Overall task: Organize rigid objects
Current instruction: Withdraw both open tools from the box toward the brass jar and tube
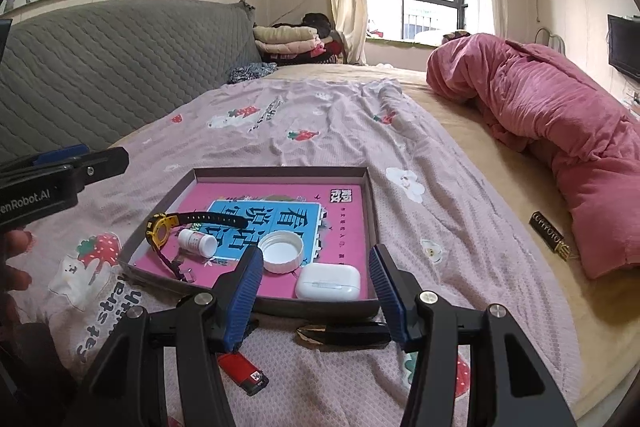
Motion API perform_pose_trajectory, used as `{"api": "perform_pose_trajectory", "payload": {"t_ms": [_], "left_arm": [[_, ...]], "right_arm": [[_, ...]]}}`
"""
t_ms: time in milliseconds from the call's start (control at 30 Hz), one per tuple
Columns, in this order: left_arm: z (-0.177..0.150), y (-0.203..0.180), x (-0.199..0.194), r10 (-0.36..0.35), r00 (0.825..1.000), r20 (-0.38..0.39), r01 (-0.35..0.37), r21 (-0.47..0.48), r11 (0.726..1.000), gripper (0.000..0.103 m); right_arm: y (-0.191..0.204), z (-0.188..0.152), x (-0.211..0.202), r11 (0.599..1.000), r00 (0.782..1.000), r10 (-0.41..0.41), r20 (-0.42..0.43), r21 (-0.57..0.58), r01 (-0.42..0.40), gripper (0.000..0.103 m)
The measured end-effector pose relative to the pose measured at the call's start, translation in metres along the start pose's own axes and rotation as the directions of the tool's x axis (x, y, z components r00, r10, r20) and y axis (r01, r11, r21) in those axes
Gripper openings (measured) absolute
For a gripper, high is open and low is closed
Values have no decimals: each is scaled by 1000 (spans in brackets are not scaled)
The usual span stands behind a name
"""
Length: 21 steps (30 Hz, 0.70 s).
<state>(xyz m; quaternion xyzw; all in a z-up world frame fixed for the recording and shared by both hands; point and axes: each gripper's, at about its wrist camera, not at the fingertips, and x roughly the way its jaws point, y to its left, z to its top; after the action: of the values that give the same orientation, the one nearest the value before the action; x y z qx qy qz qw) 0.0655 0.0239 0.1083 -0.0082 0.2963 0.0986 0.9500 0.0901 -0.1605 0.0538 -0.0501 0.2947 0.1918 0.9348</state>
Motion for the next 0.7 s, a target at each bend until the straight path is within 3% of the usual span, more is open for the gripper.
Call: {"api": "perform_pose_trajectory", "payload": {"t_ms": [700], "left_arm": [[0, -14, -33, 9, 1000, 1, -9, 27, 1000, 72]], "right_arm": [[-15, -4, -24, 1000, 1000, 0, 13, 30, -1, 55]]}}
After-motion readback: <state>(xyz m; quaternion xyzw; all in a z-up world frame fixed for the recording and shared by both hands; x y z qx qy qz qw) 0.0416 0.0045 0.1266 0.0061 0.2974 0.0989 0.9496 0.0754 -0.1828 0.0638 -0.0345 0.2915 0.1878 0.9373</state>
